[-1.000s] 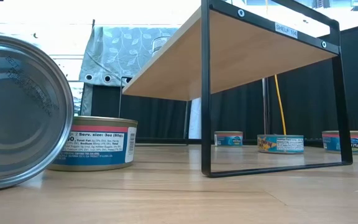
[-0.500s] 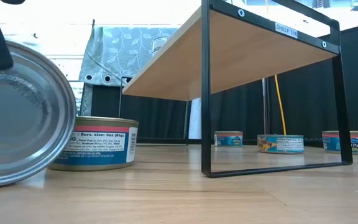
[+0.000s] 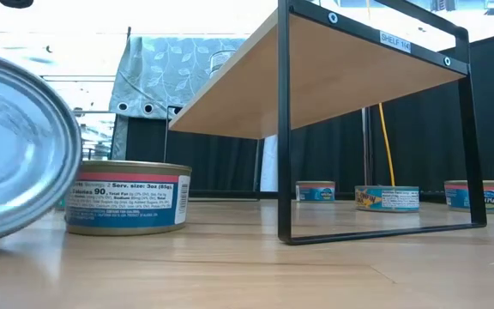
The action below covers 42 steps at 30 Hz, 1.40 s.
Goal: Stack canned seafood by type on shelf
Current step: Stack the green tuna can on top of the other tuna can on the shelf
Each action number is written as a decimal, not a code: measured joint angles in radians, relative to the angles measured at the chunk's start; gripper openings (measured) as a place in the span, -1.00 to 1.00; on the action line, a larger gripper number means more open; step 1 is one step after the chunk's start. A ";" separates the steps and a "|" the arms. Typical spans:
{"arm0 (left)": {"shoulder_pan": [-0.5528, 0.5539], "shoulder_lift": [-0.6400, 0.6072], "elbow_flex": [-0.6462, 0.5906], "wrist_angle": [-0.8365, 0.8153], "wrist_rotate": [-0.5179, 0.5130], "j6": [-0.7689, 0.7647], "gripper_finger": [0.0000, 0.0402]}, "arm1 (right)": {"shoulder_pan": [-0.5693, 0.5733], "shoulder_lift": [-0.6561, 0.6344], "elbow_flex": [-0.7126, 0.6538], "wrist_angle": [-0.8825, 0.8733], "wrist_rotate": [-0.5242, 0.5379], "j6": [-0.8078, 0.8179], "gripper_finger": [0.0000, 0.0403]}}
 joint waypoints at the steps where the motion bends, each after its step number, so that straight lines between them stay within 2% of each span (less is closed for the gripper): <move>1: 0.000 -0.001 0.000 0.000 0.004 0.014 -0.31 | 0.000 0.000 0.000 -0.002 0.000 0.000 -0.63; 4: 0.000 -0.002 0.019 -0.032 0.020 0.042 -0.33 | 0.000 0.000 0.000 -0.002 0.000 0.000 -0.63; 7: 0.000 -0.003 0.074 -0.134 0.052 0.047 -0.33 | 0.000 0.000 0.000 -0.003 0.000 0.000 -0.63; 13: -0.009 -0.003 0.286 -0.485 0.076 0.064 -0.33 | 0.000 0.000 0.000 -0.006 0.000 -0.004 -0.63; 16: -0.005 -0.003 0.427 -0.682 0.013 0.122 -0.33 | 0.000 0.000 0.000 -0.006 0.001 -0.028 -0.63; 20: 0.053 -0.005 0.633 -0.917 -0.186 0.251 -0.33 | -0.001 0.000 0.000 -0.006 0.008 -0.072 -0.63; 26: 0.213 -0.064 0.828 -0.811 -0.538 0.890 -0.33 | -0.002 0.000 0.000 -0.008 0.010 -0.164 -0.63; 30: 0.337 -0.065 0.941 -0.743 -0.661 1.299 -0.33 | -0.002 0.000 0.000 -0.016 0.009 -0.201 -0.63; 34: 0.478 -0.066 1.006 -0.587 -0.682 1.736 -0.33 | -0.002 0.000 0.000 -0.034 0.009 -0.236 -0.63; 37: 0.581 -0.066 1.016 -0.524 -0.645 1.993 -0.33 | -0.002 0.000 0.000 -0.060 0.009 -0.249 -0.63; 39: 0.647 -0.066 1.016 -0.534 -0.576 2.077 -0.33 | -0.002 0.000 0.000 -0.075 0.009 -0.259 -0.63; 42: 0.734 -0.064 1.016 -0.615 -0.473 2.099 -0.33 | -0.002 0.000 0.000 -0.106 0.009 -0.260 -0.63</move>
